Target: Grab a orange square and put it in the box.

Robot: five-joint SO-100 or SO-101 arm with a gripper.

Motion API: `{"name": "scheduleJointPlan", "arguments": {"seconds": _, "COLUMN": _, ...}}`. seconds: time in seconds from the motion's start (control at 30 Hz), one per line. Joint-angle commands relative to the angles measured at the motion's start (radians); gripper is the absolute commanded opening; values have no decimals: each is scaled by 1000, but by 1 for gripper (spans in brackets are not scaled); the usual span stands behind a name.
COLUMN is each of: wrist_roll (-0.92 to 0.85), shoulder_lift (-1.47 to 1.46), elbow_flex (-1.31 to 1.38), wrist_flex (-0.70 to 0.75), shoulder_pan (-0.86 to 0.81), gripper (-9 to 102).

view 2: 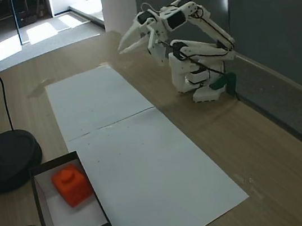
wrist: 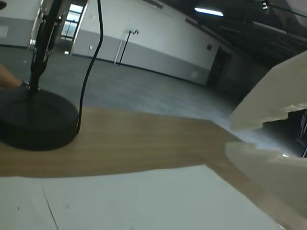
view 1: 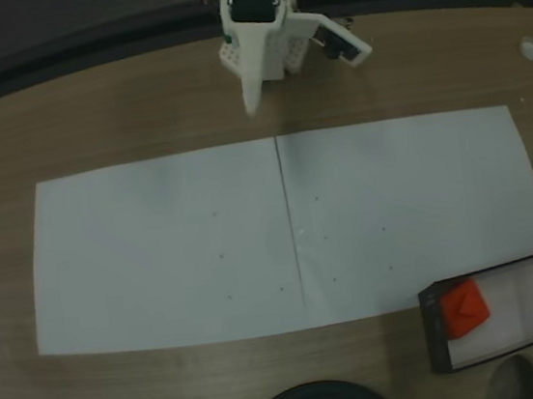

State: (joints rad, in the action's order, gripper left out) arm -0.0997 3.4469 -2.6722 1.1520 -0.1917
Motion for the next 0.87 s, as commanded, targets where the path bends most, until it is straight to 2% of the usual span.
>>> {"name": "scheduleJointPlan", "arguments": {"seconds": 0.0, "wrist_roll": 52, "shoulder_lift": 11, "elbow_flex": -67, "wrist_flex": -21, "shoulder_pan": 37, "gripper": 0}}
{"name": "scheduleJointPlan", "arguments": {"seconds": 0.37, "wrist_roll": 58, "shoulder_lift": 11, "elbow_flex": -360, "wrist_flex": -20, "shoulder_pan": 60, "gripper": 0}}
{"name": "scheduleJointPlan", "arguments": {"seconds": 0.47, "wrist_roll": 58, "shoulder_lift": 9, "elbow_flex": -357, "wrist_flex": 6, "shoulder_pan": 51, "gripper": 0}}
{"name": "scheduleJointPlan", "arguments": {"seconds": 0.6, "wrist_roll": 58, "shoulder_lift": 9, "elbow_flex": -325, "wrist_flex": 132, "shoulder_pan": 63, "gripper": 0}}
{"name": "scheduleJointPlan", "arguments": {"seconds": 0.83, "wrist_roll": 67, "shoulder_lift": 9, "elbow_flex": -324, "wrist_flex": 138, "shoulder_pan": 55, "gripper": 0}}
